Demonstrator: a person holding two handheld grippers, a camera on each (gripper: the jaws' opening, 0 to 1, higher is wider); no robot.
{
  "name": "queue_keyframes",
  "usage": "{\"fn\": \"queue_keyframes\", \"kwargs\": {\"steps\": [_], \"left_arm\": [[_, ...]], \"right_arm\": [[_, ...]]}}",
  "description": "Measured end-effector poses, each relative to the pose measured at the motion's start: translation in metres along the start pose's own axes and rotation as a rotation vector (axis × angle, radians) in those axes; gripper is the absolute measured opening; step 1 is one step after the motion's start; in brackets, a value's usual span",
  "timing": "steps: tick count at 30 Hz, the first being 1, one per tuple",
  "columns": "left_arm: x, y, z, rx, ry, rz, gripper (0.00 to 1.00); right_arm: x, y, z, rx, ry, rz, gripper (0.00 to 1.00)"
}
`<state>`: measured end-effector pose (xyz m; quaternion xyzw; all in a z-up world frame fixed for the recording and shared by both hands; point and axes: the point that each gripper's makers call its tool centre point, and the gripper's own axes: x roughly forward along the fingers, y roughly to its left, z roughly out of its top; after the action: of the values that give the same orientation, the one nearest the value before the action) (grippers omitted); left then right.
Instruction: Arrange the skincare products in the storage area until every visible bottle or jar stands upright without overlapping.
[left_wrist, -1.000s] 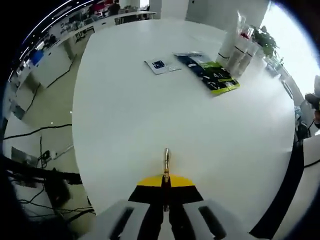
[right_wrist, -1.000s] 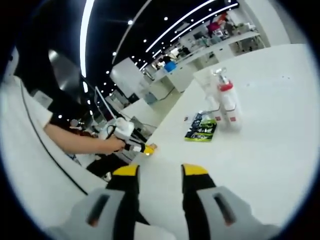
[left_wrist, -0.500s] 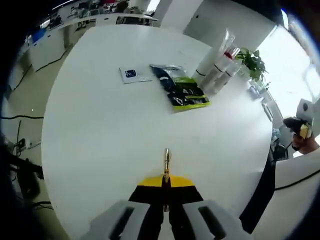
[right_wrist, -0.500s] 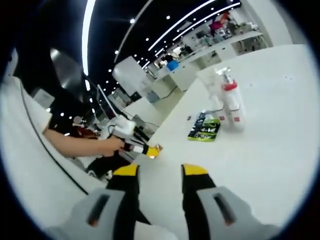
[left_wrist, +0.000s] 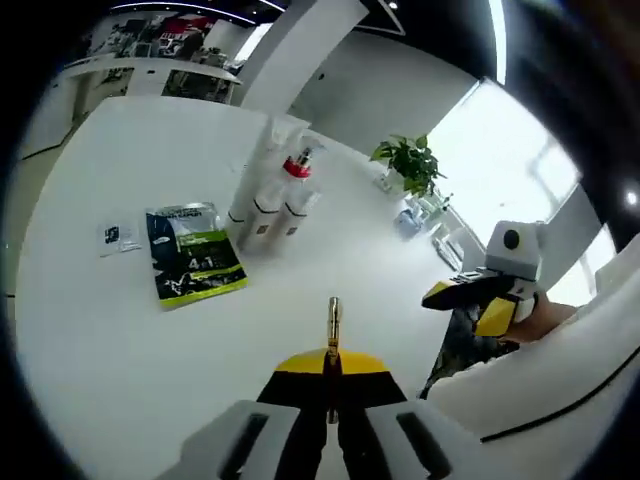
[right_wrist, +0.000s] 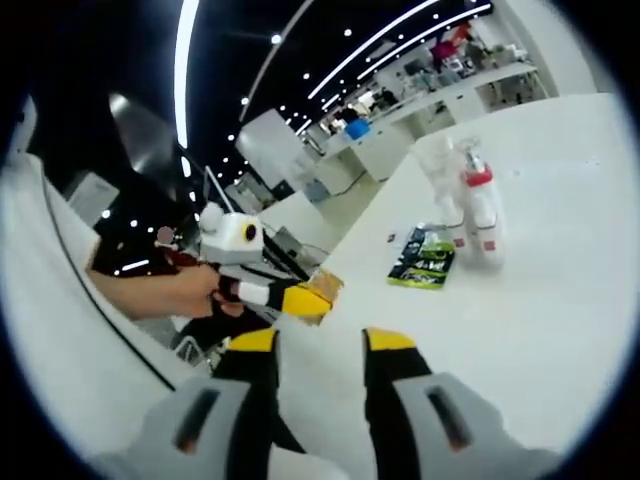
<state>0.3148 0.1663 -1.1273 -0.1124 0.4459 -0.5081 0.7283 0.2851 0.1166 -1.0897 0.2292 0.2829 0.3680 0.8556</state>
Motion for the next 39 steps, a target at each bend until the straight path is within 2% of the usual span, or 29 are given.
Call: {"fn": "queue_keyframes", "kwargs": {"steps": [4, 5, 6, 11, 14, 18, 29, 31, 39], "left_arm": [[0.004, -0.025, 0.007, -0.003, -0.017, -0.052, 0.00], [0.004, -0.038, 0.012, -0.051, -0.043, -0.102, 0.00], [0.005, -0.047, 0.015, -0.058, -0.051, -0.133, 0.00], [0.008, -0.064, 0.015, -0.031, -0.042, -0.155, 0.00], [0.009, -0.068, 0.014, -0.020, -0.035, -0.163, 0.00], [0.010, -0.079, 0.013, -0.035, -0.030, -0.207, 0.00], [0.011, -0.078, 0.012, -0.029, -0.029, -0.192, 0.00], [0.014, -0.077, 0.009, -0.021, -0.015, -0.183, 0.00], [0.015, -0.084, 0.010, -0.028, -0.009, -0.210, 0.00]], "right_arm": [[0.001, 0.004, 0.010, -0.019, -0.024, 0.020, 0.28], [0.000, 0.007, 0.015, -0.021, -0.039, 0.028, 0.28], [0.000, 0.008, 0.019, -0.026, -0.056, 0.030, 0.28], [-0.006, 0.017, 0.030, -0.040, -0.098, 0.057, 0.25], [-0.009, 0.021, 0.031, -0.048, -0.109, 0.072, 0.23], [-0.009, 0.021, 0.030, -0.049, -0.111, 0.079, 0.23], [-0.012, 0.021, 0.032, -0.061, -0.120, 0.082, 0.22], [-0.013, 0.022, 0.035, -0.058, -0.133, 0.090, 0.22], [-0.016, 0.023, 0.036, -0.051, -0.131, 0.123, 0.18]]}}
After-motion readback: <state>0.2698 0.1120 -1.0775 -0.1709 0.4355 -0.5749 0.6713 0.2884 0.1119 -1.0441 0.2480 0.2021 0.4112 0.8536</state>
